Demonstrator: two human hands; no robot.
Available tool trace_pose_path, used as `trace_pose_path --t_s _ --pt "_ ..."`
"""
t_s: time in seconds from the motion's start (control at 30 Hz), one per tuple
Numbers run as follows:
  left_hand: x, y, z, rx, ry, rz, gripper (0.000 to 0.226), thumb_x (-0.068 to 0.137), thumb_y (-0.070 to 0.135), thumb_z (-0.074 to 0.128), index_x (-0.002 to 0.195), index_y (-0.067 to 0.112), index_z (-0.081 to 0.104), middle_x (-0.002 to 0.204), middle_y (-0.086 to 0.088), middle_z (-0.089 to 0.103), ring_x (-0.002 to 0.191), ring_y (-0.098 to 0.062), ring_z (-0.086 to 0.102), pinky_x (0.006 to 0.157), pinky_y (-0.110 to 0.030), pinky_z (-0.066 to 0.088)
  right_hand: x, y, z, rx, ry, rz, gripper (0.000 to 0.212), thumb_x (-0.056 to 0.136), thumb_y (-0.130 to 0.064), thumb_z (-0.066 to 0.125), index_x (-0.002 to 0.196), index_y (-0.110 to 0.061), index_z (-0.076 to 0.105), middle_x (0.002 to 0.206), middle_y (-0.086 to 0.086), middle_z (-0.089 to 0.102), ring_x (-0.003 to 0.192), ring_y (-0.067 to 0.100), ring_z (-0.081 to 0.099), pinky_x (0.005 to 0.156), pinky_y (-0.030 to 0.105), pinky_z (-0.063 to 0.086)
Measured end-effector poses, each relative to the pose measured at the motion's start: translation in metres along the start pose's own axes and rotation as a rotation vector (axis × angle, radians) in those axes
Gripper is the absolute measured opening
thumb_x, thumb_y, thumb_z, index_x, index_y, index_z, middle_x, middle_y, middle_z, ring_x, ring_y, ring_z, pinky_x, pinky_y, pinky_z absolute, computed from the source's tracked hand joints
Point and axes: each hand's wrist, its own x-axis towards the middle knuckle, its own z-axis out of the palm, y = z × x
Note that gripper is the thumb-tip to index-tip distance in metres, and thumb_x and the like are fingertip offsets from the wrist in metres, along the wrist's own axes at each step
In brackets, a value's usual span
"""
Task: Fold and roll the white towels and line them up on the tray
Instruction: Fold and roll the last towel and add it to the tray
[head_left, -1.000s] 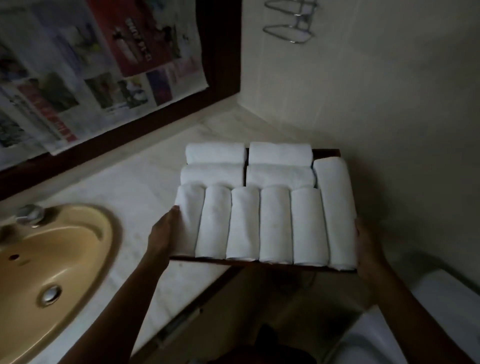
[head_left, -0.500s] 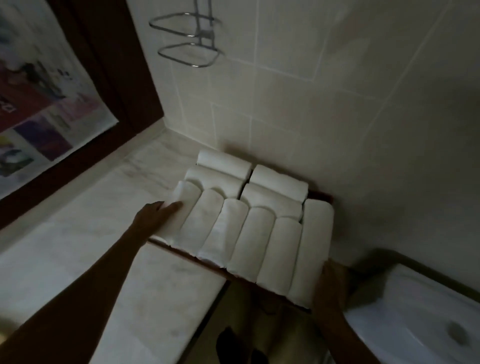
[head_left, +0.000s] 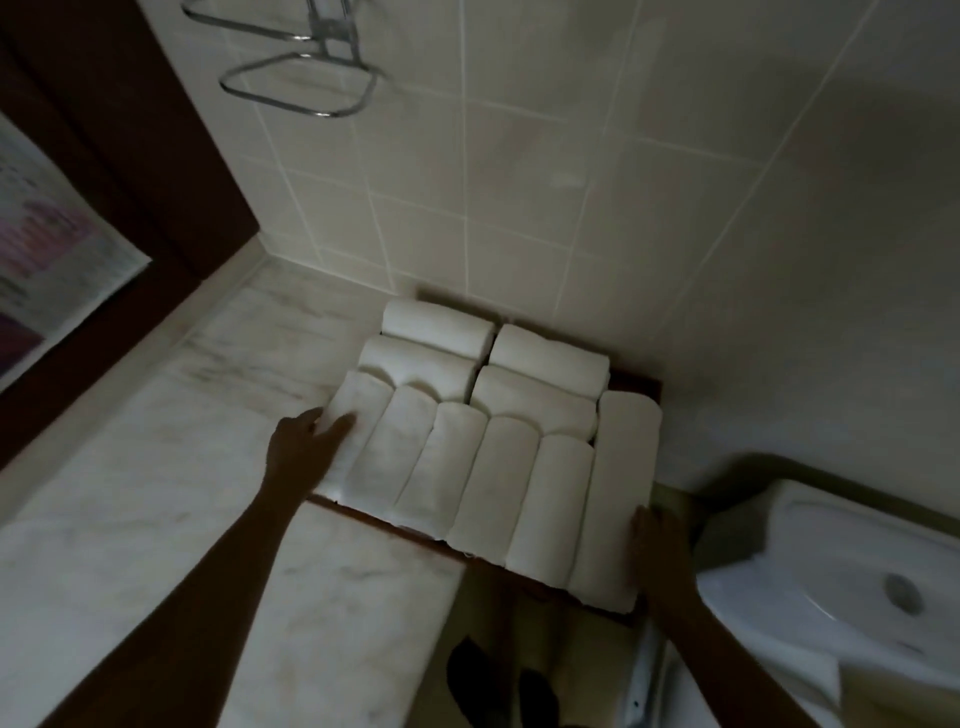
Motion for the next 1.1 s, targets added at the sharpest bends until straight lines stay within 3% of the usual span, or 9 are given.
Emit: trace_pose_path --t_s 0.1,0.23,0.33,0.53,0.63,0.77,0.87,1.0,1.1 --pt "-0.031 -0.012 0.013 0.02 0.217 -0.002 0.069 0.092 0.049 0.072 0.144 0.009 0.054 0.137 -0.026 0.055 0.126 -0.045 0.051 0.105 -0.061 0.044 0.005 -0.031 -0.008 0.064 -0.063 0.028 0.033 0.11 -0.032 0.043 0.131 -0.011 0.056 0.12 0.01 0.058 0.1 0.024 0.051 0.09 0.037 0.04" --pt "-0.084 -0.024 0.026 -0.133 0.386 0.014 0.067 0.091 0.033 0.071 0.146 0.003 0.044 0.141 -0.028 0.044 0.13 -0.044 0.042 0.108 -0.06 0.038 0.0 -0.05 0.0 0.032 -0.157 0.06 0.045 0.103 -0.046 0.054 0.132 -0.012 0.059 0.12 0.01 0.063 0.1 0.025 0.057 0.099 0.052 0.052" --pt "-0.111 -0.03 0.032 -0.298 0.329 -0.086 0.067 0.094 0.021 0.074 0.15 0.007 0.04 0.145 -0.023 0.04 0.131 -0.039 0.046 0.111 -0.056 0.041 -0.015 -0.066 0.012 0.074 -0.216 0.002 0.025 0.096 -0.05 0.065 0.102 -0.026 0.061 0.098 -0.004 0.062 0.093 0.021 0.062 0.095 0.058 0.055" --pt "-0.138 -0.018 0.048 -0.523 0.105 -0.37 0.066 0.101 0.036 0.063 0.156 0.019 0.032 0.14 -0.009 0.057 0.12 -0.03 0.059 0.107 -0.05 0.048 0.001 -0.11 0.063 -0.048 -0.421 -0.066 0.067 0.078 -0.078 0.062 0.117 -0.023 0.063 0.115 -0.003 0.065 0.101 0.019 0.062 0.09 0.038 0.05" --pt "-0.137 -0.004 0.06 -0.788 -0.014 -0.476 0.062 0.103 0.035 0.061 0.156 0.017 0.035 0.133 -0.006 0.061 0.12 -0.028 0.062 0.109 -0.051 0.047 0.003 -0.138 0.092 0.005 -0.496 0.012 0.091 0.065 -0.085 0.067 0.132 -0.023 0.061 0.12 -0.003 0.063 0.111 0.024 0.062 0.101 0.046 0.052" --pt "-0.113 0.014 0.052 -0.891 0.103 -0.422 0.011 0.106 0.014 0.054 0.105 0.015 0.065 0.102 0.001 0.062 0.102 -0.019 0.06 0.097 -0.04 0.048 0.004 -0.177 0.115 0.017 -0.588 0.006 0.088 0.073 -0.072 0.073 0.135 -0.012 0.058 0.125 0.007 0.062 0.112 0.028 0.062 0.103 0.049 0.051" --pt "-0.092 0.015 0.044 -0.894 0.188 -0.467 0.027 0.104 0.012 0.051 0.08 0.019 0.06 0.091 -0.002 0.059 0.098 -0.025 0.054 0.091 -0.041 0.045 0.014 -0.196 0.131 0.043 -0.618 0.013 0.095 0.065 -0.068 0.077 0.134 -0.005 0.06 0.122 0.011 0.065 0.11 0.03 0.064 0.103 0.049 0.053" --pt "-0.076 0.016 0.041 -0.881 0.263 -0.474 0.021 0.103 0.014 0.051 0.086 0.015 0.064 0.088 -0.002 0.059 0.094 -0.024 0.053 0.086 -0.039 0.043 0.02 -0.211 0.139 -0.004 -0.705 0.012 0.094 0.053 -0.07 0.08 0.124 -0.009 0.064 0.113 0.007 0.069 0.104 0.026 0.067 0.099 0.046 0.056" --pt "-0.074 0.014 0.036 -0.865 0.243 -0.454 0.027 0.097 0.031 0.056 0.113 0.014 0.069 0.107 -0.003 0.068 0.105 -0.024 0.061 0.089 -0.035 0.045 0.034 -0.219 0.136 -0.196 -0.806 -0.09 0.057 0.075 -0.061 0.078 0.103 -0.012 0.07 0.104 0.007 0.073 0.1 0.026 0.07 0.1 0.048 0.055"
